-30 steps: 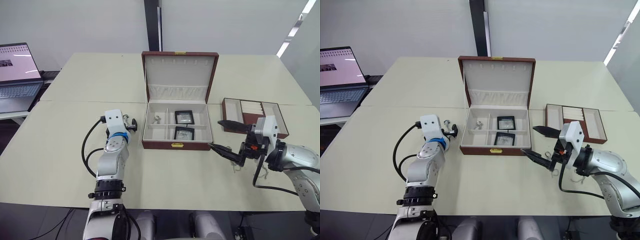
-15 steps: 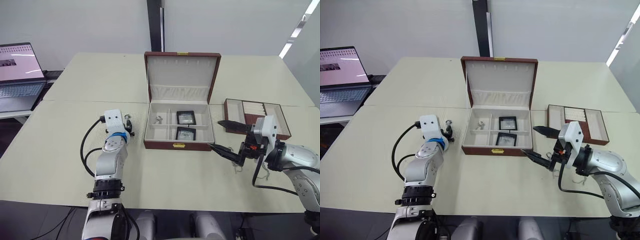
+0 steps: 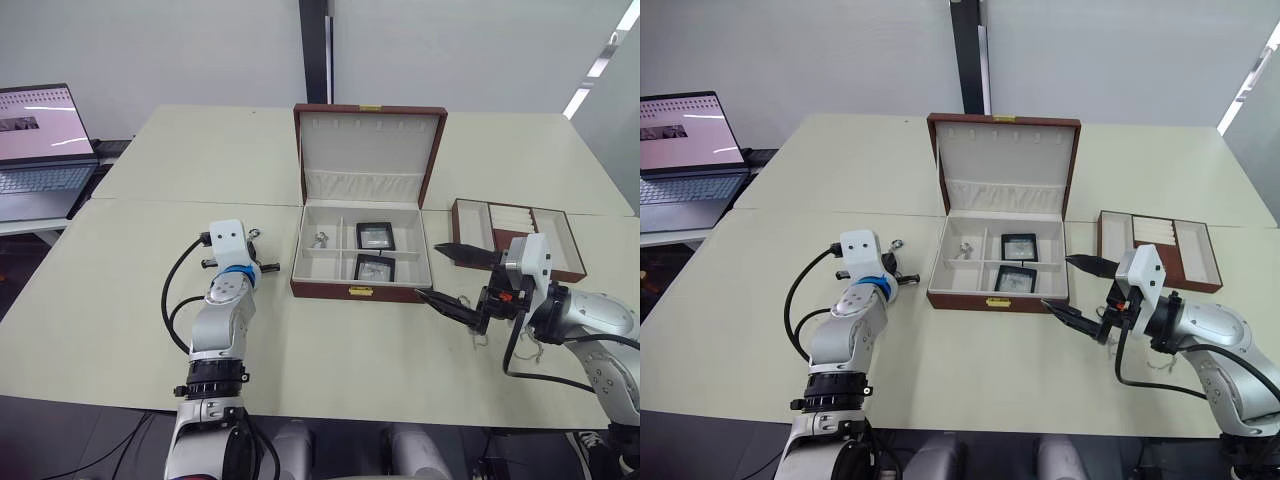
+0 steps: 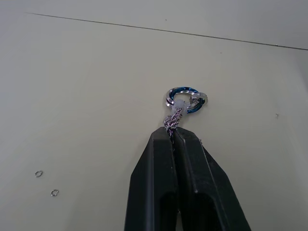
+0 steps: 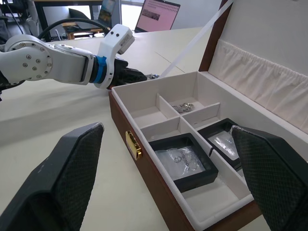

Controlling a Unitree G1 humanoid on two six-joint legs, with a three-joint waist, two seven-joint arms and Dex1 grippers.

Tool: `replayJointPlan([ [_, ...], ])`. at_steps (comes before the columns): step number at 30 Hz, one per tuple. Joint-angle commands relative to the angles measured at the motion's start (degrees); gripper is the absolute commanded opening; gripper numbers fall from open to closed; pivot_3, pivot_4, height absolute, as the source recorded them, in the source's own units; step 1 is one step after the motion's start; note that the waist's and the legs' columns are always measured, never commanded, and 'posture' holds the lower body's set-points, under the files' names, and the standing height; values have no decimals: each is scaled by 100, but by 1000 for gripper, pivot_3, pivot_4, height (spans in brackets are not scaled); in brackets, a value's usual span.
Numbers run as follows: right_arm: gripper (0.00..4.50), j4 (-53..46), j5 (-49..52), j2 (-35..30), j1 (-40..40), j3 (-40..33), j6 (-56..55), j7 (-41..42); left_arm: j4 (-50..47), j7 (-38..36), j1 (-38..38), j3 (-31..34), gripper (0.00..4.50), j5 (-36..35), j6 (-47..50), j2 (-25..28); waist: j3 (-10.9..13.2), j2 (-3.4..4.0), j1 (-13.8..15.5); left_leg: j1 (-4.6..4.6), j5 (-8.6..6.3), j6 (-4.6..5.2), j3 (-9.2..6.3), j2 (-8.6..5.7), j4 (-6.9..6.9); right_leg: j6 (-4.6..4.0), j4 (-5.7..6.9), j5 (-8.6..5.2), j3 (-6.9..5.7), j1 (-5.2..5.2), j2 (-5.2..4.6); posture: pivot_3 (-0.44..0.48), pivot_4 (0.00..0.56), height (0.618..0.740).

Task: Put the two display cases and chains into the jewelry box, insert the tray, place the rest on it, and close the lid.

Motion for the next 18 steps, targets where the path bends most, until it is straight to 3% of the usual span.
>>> replayJointPlan([
  [1, 4500, -146, 35, 33, -18, -52, -95, -1, -46, 21, 131, 100, 47, -93, -185, -96, 0, -1, 0, 0, 0, 0, 0, 0, 0, 0, -2, 1, 0, 0, 0, 0, 150, 740],
  [18, 4500, -628, 561, 55, -80, -322, 223, -212, -1825, -164, 488, 206, 47, -429, -70, 64, 7, -12, 0, -24, 1, -1, -4, 3, 1, 1, -15, 8, -4, -15, 2, 0, 150, 740],
])
